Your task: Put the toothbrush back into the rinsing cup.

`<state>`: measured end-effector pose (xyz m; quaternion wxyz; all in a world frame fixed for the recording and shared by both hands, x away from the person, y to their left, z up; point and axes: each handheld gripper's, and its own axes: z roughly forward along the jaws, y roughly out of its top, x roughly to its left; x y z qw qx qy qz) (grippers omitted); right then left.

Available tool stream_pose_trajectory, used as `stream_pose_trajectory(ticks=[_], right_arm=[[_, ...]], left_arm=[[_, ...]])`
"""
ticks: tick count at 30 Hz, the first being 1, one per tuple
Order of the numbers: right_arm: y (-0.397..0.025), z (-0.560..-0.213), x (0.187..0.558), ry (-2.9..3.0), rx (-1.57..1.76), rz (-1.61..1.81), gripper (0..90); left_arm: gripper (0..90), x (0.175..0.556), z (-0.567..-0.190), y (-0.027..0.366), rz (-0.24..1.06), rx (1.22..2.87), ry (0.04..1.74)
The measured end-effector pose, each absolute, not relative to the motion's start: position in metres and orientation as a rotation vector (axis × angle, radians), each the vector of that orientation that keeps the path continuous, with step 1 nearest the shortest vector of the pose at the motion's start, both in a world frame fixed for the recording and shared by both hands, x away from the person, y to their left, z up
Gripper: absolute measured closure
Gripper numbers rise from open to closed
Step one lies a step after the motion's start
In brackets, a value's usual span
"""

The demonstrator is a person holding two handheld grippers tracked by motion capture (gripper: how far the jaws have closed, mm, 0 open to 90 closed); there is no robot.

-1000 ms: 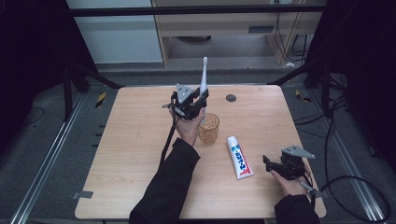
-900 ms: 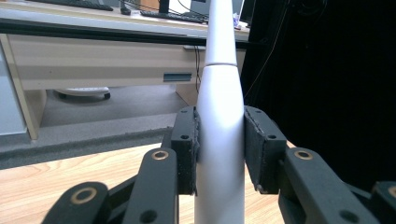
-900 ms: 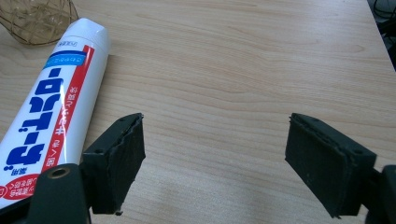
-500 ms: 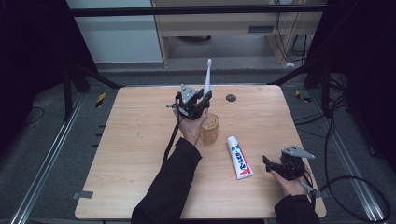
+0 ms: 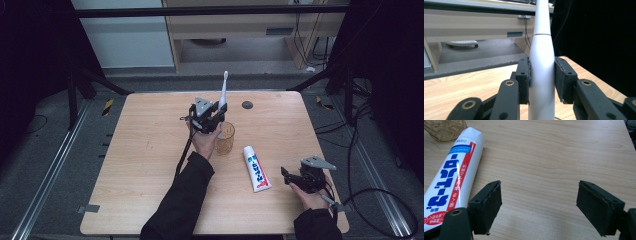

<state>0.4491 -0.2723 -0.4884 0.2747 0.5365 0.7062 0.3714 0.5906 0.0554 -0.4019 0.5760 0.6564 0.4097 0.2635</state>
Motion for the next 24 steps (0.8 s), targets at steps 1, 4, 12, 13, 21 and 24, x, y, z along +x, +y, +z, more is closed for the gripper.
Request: stream_pose_trajectory(ticks=[1,4,12,13,21,24], right_arm=[[-0.272,-0.489,0.449,1.900,1.443,0.999,20.2],[-0.272,-0.489,0.449,1.900,1.446,0.998,20.3],[-0.272,-0.489,0.449,1.901,1.443,0.994,20.3],[-0.272,-0.489,0.449,1.902,1.447,0.996,20.3],[-0.272,-0.489,0.450,1.906,1.440,0.989,20.2],[-0.272,-0.489,0.450,1.906,1.439,0.988,20.2]], left_arm=[[66.6,0.590,-0.403,0.055,0.614,1.541,0.959],[66.6,0.589,-0.407,0.055,0.608,1.552,0.955],[66.5,0.584,-0.416,0.055,0.593,1.590,0.952],[66.5,0.583,-0.417,0.054,0.594,1.596,0.951],[66.4,0.577,-0.424,0.056,0.604,1.612,0.945],[66.4,0.574,-0.427,0.058,0.608,1.621,0.943]])
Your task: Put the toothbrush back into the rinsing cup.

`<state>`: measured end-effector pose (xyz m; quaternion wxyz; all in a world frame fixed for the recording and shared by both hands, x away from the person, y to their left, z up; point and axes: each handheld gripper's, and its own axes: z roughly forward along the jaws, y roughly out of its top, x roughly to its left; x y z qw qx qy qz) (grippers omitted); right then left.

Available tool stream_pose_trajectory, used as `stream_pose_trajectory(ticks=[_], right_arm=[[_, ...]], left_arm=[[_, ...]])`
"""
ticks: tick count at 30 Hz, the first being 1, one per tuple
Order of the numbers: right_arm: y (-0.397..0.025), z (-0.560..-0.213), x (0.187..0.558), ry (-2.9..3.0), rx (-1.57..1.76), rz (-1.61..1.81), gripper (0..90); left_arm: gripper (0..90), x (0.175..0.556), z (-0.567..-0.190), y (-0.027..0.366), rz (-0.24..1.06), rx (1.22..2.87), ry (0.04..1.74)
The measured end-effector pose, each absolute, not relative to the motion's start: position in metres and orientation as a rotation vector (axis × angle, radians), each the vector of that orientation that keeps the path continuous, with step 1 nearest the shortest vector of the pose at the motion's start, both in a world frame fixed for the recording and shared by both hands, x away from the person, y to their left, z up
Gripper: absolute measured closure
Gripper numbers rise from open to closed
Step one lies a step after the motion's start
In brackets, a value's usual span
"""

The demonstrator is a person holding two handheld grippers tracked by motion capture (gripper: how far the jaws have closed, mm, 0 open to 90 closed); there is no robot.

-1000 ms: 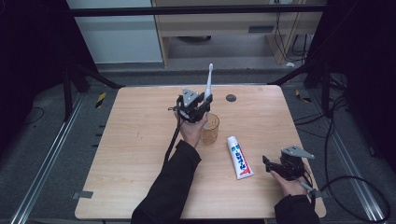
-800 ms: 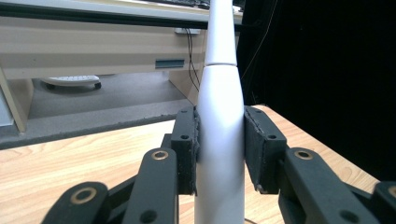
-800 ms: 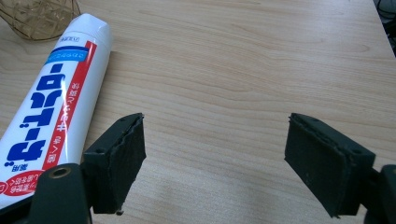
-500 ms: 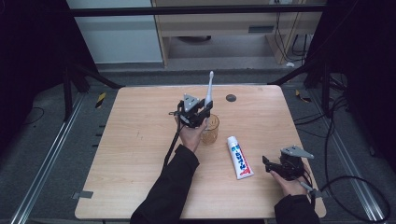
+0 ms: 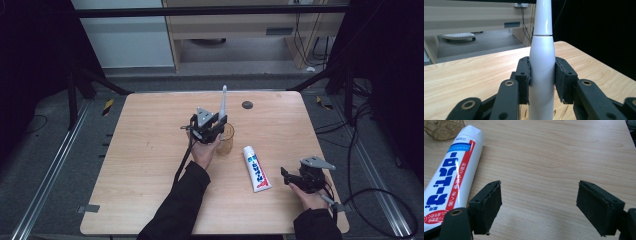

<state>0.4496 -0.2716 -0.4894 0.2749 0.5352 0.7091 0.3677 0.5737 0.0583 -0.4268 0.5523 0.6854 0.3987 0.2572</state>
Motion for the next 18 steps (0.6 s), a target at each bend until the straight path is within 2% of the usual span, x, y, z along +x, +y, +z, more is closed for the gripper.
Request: stream_pose_trajectory(ticks=[18], right_arm=[[-0.272,-0.490,0.450,1.906,1.437,0.983,20.2]], left_arm=[[66.3,0.562,-0.437,0.068,0.616,1.662,0.934]])
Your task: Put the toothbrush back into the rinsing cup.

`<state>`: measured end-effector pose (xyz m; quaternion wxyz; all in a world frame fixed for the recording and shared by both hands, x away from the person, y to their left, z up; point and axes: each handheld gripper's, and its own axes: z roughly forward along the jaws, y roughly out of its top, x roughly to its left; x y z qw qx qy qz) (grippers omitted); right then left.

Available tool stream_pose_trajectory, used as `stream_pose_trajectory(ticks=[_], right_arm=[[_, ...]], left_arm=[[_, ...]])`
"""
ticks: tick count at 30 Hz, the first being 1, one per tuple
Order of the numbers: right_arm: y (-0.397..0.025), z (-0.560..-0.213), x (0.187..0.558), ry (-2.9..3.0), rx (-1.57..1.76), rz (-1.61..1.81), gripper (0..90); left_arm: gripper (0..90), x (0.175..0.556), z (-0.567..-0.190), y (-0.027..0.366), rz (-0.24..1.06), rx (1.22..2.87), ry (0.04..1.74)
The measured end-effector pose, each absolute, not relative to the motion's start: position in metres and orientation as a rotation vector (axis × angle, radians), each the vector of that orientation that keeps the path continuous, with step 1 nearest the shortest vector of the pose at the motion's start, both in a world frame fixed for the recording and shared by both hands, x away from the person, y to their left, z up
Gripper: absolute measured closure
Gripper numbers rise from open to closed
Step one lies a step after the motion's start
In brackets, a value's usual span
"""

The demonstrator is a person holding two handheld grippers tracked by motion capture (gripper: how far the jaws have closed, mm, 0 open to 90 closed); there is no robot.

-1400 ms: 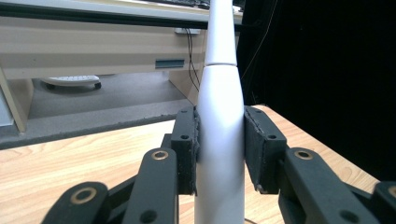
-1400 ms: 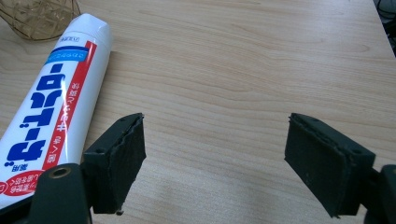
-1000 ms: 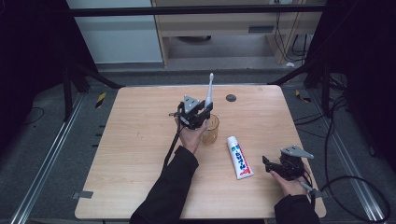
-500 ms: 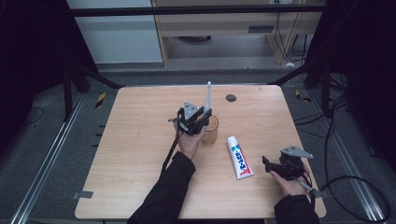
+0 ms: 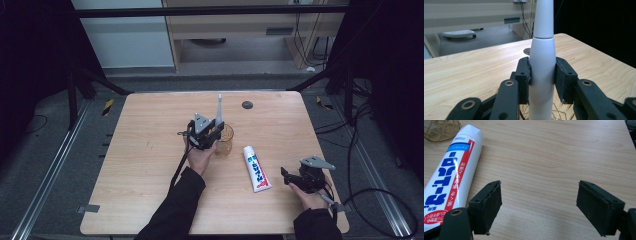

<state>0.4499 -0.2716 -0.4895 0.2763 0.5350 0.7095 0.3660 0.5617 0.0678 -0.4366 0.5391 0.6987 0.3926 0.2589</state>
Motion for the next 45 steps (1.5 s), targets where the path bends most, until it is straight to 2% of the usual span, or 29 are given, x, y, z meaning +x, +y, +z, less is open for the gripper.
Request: stream_pose_trajectory(ticks=[45], right_arm=[[-0.271,-0.490,0.450,1.907,1.442,0.980,20.1]], left_arm=[[63.6,0.549,-0.441,0.078,0.600,1.702,0.921]])
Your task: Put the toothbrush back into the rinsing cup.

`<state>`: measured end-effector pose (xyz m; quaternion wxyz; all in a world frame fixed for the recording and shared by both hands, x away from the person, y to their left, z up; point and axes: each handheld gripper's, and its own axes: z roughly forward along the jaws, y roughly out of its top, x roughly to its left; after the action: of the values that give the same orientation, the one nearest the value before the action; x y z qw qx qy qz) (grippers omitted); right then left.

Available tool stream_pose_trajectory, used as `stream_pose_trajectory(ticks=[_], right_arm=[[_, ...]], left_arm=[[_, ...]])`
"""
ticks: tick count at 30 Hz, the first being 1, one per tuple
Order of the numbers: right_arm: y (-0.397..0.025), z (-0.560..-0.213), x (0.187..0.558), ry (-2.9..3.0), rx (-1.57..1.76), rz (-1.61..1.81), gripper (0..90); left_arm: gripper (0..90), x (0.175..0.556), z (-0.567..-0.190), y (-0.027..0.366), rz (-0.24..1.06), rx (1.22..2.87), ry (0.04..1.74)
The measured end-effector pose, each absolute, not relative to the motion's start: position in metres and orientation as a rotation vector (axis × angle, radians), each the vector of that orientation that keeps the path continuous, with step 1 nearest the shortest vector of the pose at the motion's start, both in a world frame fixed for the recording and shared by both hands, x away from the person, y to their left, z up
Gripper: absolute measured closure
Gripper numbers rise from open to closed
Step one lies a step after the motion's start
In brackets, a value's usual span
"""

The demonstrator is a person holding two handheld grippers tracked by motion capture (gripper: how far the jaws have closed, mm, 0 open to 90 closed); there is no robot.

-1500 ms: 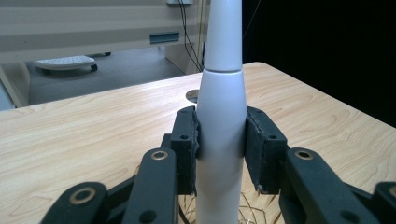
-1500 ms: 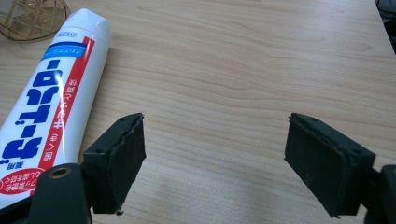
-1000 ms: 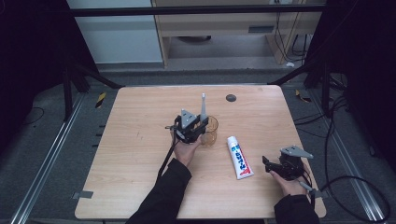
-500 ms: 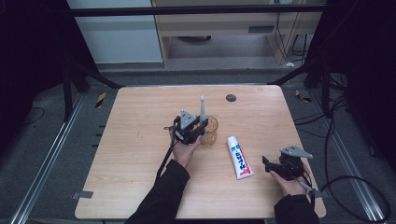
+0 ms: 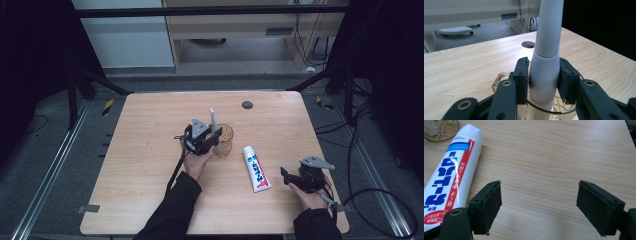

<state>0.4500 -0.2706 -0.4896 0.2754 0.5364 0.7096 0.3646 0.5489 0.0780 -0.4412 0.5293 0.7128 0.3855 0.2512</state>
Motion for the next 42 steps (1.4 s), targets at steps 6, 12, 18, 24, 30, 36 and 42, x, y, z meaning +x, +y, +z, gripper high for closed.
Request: stream_pose_trajectory(ticks=[6,12,18,24,30,36,42], right_arm=[[-0.2703,-0.4896,0.4499,1.907,1.445,0.980,20.1],[-0.2701,-0.4896,0.4502,1.909,1.442,0.978,20.1],[-0.2703,-0.4896,0.4503,1.909,1.440,0.976,20.1],[-0.2702,-0.4896,0.4502,1.908,1.440,0.976,20.2],[-0.2701,-0.4895,0.4502,1.909,1.439,0.977,20.2],[-0.2699,-0.4896,0.4503,1.909,1.443,0.977,20.2],[-0.2699,-0.4896,0.4503,1.910,1.441,0.977,20.1]], left_arm=[[62.8,0.5480,-0.4408,0.0802,0.600,1.696,0.920],[60.8,0.5480,-0.4406,0.0815,0.603,1.694,0.923],[60.6,0.5481,-0.4414,0.0801,0.591,1.693,0.916],[59.6,0.5474,-0.4413,0.0797,0.588,1.698,0.913],[56.7,0.5459,-0.4413,0.0798,0.586,1.705,0.910],[55.5,0.5455,-0.4414,0.0792,0.579,1.704,0.902],[53.9,0.5445,-0.4419,0.0784,0.572,1.710,0.894]])
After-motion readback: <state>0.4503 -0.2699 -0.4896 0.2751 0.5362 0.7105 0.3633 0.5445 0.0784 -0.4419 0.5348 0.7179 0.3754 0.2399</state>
